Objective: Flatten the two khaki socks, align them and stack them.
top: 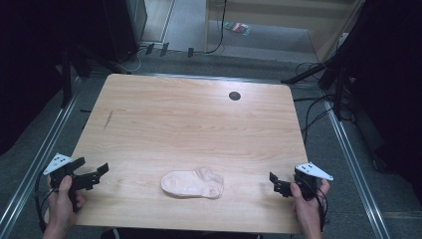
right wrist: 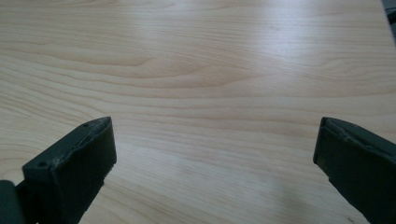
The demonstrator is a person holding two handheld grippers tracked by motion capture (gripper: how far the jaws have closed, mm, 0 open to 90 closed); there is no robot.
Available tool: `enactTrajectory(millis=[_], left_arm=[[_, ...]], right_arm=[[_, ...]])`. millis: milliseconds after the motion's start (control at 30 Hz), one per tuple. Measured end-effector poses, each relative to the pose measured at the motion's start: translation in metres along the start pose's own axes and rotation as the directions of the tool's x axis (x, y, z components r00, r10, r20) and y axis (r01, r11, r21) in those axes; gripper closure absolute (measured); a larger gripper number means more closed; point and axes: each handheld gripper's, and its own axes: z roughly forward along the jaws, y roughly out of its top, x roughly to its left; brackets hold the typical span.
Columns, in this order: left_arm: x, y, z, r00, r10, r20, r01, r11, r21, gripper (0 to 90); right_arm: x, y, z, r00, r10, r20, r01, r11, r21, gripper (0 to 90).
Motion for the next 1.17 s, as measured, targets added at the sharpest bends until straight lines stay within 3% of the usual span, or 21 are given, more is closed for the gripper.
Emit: enactTrajectory(millis=[233, 400, 467, 633, 1167], left_arm=[[0.022, -0.001, -0.01, 0.998, -0.045, -0.044, 0.044, 0.9989, -0.017, 0.4], [0.033, -0.002, -0.017, 0.9959, -0.046, -0.078, 0.044, 0.9986, -0.029, 0.4], [0.037, -0.003, -0.018, 0.9955, -0.068, -0.066, 0.065, 0.9972, -0.035, 0.4], [0.034, -0.004, -0.014, 0.9965, -0.052, -0.064, 0.051, 0.9984, -0.024, 0.4], [0.033, -0.004, -0.01, 0.9974, -0.045, -0.057, 0.045, 0.9989, -0.013, 0.4]], right_arm=[[-0.021, -0.006, -0.007, 0.9985, 0.041, 0.038, -0.04, 0.999, -0.007, 0.0], [-0.029, -0.01, -0.008, 0.9968, 0.066, 0.044, -0.066, 0.998, -0.012, 0.0], [-0.03, -0.011, -0.007, 0.9965, 0.072, 0.042, -0.072, 0.997, -0.012, 0.0], [-0.031, -0.012, -0.008, 0.9962, 0.074, 0.046, -0.073, 0.997, -0.03, 0.0], [-0.031, -0.012, -0.006, 0.9956, 0.085, 0.041, -0.084, 0.996, -0.01, 0.0]])
